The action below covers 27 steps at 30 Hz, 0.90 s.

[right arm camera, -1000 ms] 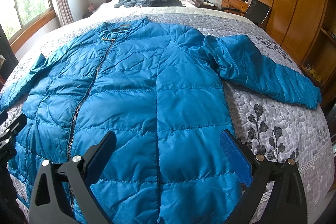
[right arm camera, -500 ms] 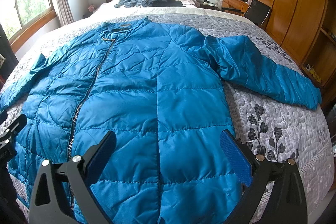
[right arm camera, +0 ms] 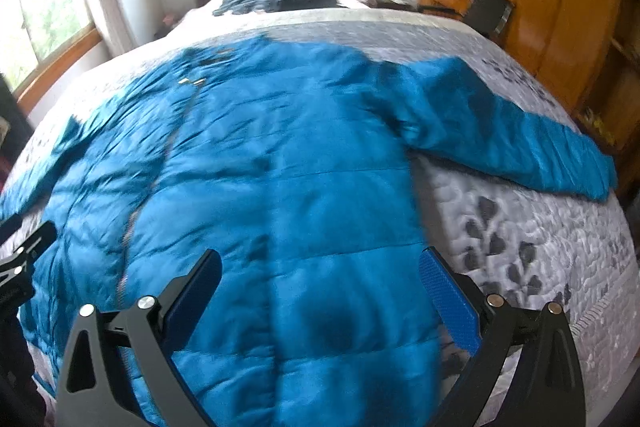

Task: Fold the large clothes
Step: 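Grasp the jacket sleeve cuff with the right tool and lift it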

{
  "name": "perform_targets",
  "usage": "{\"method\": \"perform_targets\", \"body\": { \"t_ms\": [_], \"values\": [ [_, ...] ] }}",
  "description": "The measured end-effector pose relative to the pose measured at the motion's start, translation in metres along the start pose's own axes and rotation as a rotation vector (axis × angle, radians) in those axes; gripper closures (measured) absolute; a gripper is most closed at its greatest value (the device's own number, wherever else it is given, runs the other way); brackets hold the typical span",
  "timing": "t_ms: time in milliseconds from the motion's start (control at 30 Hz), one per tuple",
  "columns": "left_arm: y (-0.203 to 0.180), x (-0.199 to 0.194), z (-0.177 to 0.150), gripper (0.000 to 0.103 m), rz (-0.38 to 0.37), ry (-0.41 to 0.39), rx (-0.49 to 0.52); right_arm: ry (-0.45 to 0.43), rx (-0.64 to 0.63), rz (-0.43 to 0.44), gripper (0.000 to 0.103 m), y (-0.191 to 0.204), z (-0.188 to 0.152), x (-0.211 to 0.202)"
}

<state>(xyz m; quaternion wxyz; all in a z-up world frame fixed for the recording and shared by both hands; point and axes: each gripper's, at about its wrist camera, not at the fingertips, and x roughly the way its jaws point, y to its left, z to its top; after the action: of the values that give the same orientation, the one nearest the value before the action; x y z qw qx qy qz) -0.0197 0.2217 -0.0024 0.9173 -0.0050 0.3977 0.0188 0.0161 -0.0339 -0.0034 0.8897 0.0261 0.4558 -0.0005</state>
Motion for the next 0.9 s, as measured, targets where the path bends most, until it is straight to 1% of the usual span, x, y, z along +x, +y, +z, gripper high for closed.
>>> {"method": "perform_targets", "body": {
  "t_ms": [100,200,300,400,467,533,667,767,867,900],
  "values": [
    [-0.015,0.009,0.02,0.003,-0.062,0.014,-0.006,0.011,0.121,-0.029,0.004,-0.052,0.015,0.007],
    [-0.037,0.021,0.04,0.003,-0.105,0.024,-0.006,0.047,0.264,-0.055,0.004,-0.12,0.03,0.019],
    [-0.058,0.033,0.055,0.003,-0.113,0.013,0.006,0.084,0.44,-0.072,0.004,-0.201,0.039,0.032],
    [-0.076,0.042,0.065,0.003,-0.11,-0.005,0.014,0.094,0.55,-0.099,0.004,-0.256,0.043,0.041],
    [-0.084,0.047,0.068,0.003,-0.111,-0.014,0.013,0.108,0.622,-0.101,0.004,-0.292,0.043,0.049],
    [-0.09,0.051,0.068,0.003,-0.115,-0.012,0.014,0.122,0.674,-0.1,0.004,-0.317,0.043,0.056],
    [-0.097,0.061,0.062,0.003,-0.112,0.009,0.033,0.133,0.748,-0.052,0.005,-0.361,0.042,0.072],
    [-0.096,0.065,0.059,0.003,-0.108,0.025,0.032,0.091,0.8,-0.008,0.006,-0.383,0.044,0.076],
    [-0.092,0.067,0.057,0.003,-0.103,0.028,0.026,0.086,0.814,-0.022,0.016,-0.39,0.048,0.078],
    [-0.09,0.066,0.056,0.003,-0.101,0.027,0.024,0.084,0.814,-0.036,0.022,-0.393,0.051,0.079]
  ]
}}
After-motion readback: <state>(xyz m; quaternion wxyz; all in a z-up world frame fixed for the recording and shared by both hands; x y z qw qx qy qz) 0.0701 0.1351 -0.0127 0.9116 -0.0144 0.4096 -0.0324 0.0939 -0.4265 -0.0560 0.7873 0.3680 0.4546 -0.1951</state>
